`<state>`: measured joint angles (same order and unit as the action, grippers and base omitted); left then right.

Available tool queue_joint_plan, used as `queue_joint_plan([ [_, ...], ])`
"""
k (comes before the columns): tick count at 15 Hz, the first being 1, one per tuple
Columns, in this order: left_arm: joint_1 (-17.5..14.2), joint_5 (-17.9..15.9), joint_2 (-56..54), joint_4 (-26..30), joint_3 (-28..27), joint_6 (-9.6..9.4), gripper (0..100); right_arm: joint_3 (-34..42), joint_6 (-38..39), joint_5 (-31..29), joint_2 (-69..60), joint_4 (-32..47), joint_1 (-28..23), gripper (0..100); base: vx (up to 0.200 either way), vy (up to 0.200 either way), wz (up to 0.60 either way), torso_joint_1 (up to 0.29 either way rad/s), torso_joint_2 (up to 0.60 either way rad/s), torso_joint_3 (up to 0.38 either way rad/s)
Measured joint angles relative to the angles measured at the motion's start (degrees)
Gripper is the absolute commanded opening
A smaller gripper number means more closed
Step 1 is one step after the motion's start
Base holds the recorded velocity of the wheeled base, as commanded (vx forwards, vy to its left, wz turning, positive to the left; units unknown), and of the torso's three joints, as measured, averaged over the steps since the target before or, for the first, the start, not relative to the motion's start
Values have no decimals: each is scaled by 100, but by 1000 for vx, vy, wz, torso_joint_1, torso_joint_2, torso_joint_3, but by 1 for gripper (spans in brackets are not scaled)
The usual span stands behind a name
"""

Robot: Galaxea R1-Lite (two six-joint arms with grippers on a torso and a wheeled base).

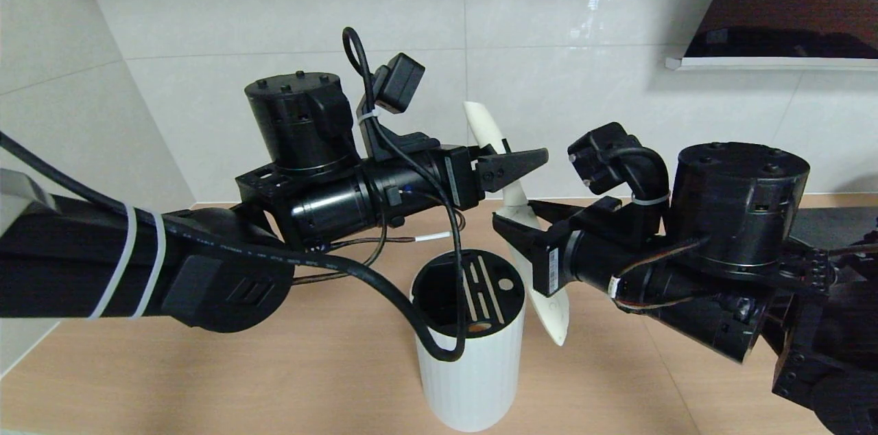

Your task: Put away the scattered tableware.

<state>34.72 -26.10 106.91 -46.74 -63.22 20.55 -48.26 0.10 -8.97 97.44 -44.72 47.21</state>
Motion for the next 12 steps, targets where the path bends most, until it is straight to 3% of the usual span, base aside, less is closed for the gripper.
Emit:
queue_joint_plan([
  [1, 0, 0, 0, 0, 0, 0, 0, 0, 0, 0, -6, -1, 11, 0, 0, 0, 0, 0, 0, 0],
  [12, 15, -1, -24, -1, 11, -2, 0, 33, 9, 0, -59, -6, 57, 0, 0, 0, 0, 0, 0, 0],
])
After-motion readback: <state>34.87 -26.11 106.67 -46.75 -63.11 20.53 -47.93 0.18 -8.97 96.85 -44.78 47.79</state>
